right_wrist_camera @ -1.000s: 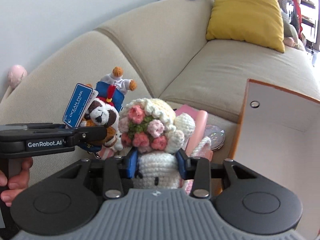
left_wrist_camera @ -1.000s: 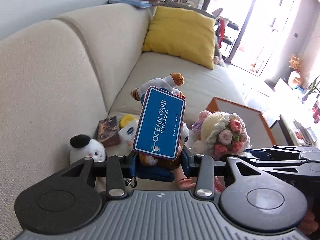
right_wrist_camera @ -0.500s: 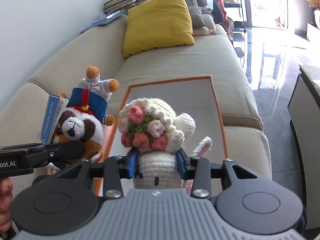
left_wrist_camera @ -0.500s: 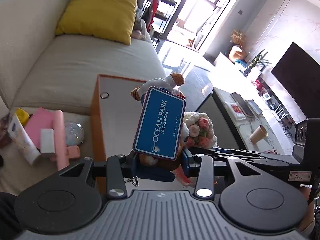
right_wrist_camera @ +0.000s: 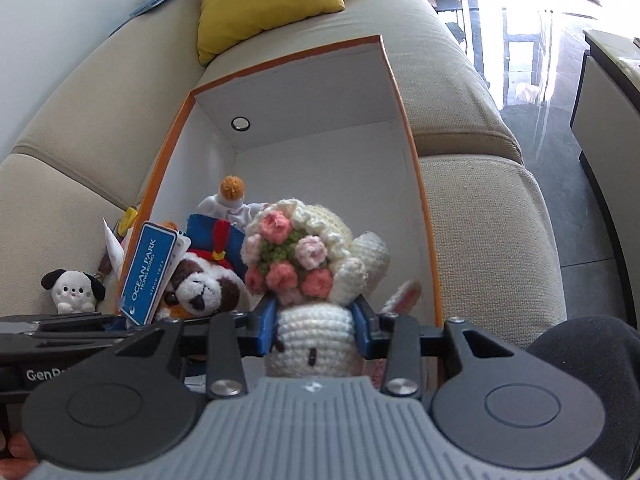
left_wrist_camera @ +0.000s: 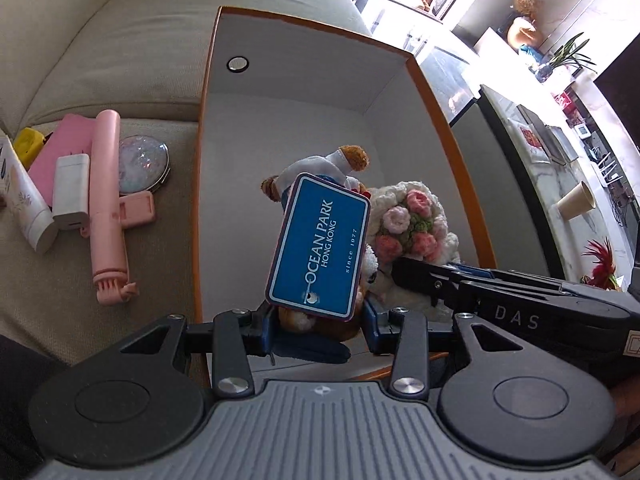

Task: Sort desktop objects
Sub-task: 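Lift the Ocean Park keychain with the left gripper while the right gripper lifts the crocheted doll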

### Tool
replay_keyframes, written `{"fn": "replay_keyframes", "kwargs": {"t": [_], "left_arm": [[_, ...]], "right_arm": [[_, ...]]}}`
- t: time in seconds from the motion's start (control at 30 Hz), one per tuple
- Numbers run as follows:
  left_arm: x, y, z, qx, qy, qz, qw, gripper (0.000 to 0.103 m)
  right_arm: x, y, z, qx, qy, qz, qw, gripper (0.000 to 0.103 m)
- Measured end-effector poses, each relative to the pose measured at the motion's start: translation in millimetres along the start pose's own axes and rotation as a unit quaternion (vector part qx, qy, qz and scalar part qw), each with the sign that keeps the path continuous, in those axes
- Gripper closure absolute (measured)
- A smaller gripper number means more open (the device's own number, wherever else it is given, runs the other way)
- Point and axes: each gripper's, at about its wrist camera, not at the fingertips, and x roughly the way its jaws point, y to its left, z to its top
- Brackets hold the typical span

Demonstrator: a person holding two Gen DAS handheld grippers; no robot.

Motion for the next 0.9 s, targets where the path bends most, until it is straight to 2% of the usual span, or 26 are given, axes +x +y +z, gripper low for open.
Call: {"fn": "replay_keyframes", "kwargs": {"t": [0.17, 0.33, 0.53, 0.67, 0.9], "left_arm": [[-9.0, 6.3, -12.5, -0.003, 0.015, 0.011, 0.9998, 0.056], [-7.2, -1.7, -7.9, 0.008, 0.026, 0.007, 0.9996, 0.055], [6.2, -0.1, 3.4, 0.003, 0.062, -0.010, 0.9980, 0.055], [17.1, 3.7, 7.6, -0.016, 0.086, -0.034, 0.9956, 0.054], [18.7, 9.5, 6.4, -0.030, 0.092, -0.043, 0.9944, 0.053]], "right_arm": [[-2.8, 11.1, -9.5, 0.004, 0.026, -0.006, 1.000, 0.062], [-4.6, 17.0, -9.4, -0.006, 0.034, -0.056, 0.998, 0.062], [-0.7, 4.9, 6.7, 0.033, 0.068, -0.096, 0.993, 0.061], [1.2, -4.7, 9.3, 0.052, 0.091, -0.096, 0.990, 0.060], [7.3, -13.0, 16.4, 0.057, 0.114, -0.084, 0.988, 0.061]]}}
